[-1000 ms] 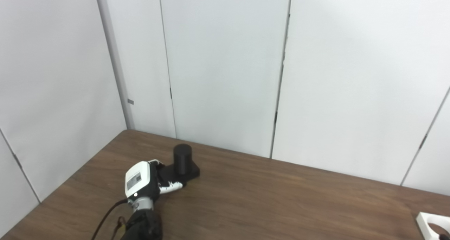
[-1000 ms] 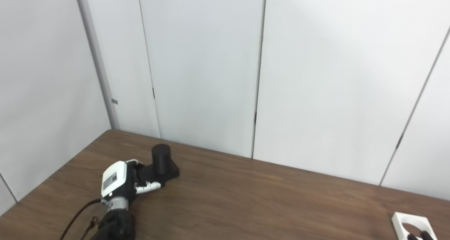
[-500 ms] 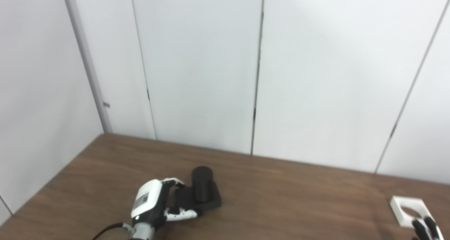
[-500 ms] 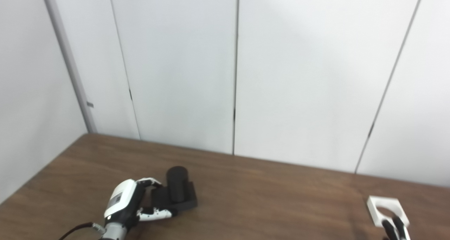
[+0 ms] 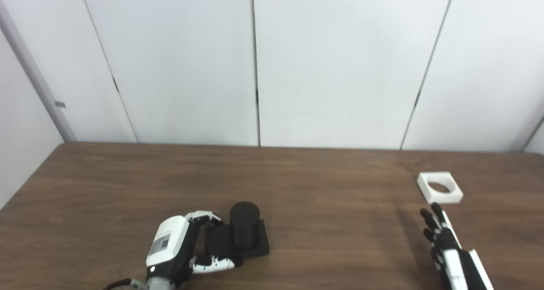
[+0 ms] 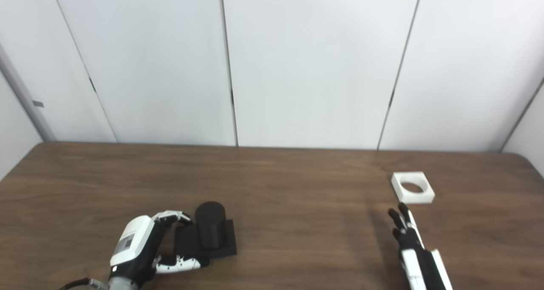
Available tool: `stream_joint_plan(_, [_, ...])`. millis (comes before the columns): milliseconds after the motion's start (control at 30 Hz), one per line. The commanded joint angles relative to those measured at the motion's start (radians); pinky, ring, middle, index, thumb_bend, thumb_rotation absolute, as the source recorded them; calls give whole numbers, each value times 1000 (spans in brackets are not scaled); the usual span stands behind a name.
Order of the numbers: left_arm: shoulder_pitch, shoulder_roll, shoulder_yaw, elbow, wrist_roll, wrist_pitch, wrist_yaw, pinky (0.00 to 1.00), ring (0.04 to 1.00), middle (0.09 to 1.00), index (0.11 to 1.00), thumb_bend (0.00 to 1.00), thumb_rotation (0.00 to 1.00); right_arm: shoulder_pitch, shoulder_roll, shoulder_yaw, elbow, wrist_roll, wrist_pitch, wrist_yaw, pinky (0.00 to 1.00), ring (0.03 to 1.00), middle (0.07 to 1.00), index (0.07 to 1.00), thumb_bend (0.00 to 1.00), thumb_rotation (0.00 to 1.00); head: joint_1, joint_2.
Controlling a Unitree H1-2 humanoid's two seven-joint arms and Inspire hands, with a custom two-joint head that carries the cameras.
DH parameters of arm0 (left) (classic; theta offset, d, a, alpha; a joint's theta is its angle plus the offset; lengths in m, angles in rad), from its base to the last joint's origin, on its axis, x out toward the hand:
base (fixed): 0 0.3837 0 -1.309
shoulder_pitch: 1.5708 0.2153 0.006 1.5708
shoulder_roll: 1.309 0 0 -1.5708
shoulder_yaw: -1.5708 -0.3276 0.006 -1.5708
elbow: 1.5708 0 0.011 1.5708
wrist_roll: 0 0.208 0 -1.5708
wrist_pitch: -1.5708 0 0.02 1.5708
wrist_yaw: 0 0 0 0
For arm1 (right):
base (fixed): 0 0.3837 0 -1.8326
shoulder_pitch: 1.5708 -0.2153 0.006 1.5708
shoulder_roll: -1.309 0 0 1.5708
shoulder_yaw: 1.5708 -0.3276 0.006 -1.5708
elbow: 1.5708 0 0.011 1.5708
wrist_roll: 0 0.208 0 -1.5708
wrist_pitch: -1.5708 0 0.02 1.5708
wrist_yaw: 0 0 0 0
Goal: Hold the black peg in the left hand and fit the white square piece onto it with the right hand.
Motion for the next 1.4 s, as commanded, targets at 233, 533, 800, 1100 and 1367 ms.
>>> stream_joint_plan(233, [61, -38, -53, -42, 15, -64, -42, 712, 781, 739, 486, 515, 42, 49, 66, 41, -60, -16, 45, -53, 1000, 1000, 963, 996, 645, 973, -32, 39])
stream_joint_plan(533, [110, -48, -91, -41, 29, -126, -61, 730, 790, 749, 486, 515, 43, 39, 59, 62, -86, -23, 89, -83, 1000, 1000, 950, 990, 671, 990, -46, 81])
stream_joint_plan(800, [146, -57, -144, -64, 64, -129, -101, 833, 795, 750, 486, 515, 45, 34, 57, 73, -109, -27, 116, -94, 1000, 1000, 949, 999, 666, 1000, -61, 106])
stream_joint_plan(1100, [168, -67, -181, -80, 87, -124, -133, 902, 814, 751, 487, 515, 46, 31, 59, 80, -126, -23, 133, -96, 1000, 1000, 967, 1000, 654, 1000, -71, 123])
stream_joint_plan(1367, [182, -71, -206, -87, 98, -124, -151, 908, 819, 754, 486, 515, 47, 26, 61, 86, -131, -25, 135, -100, 1000, 1000, 1000, 1000, 643, 1000, -78, 136])
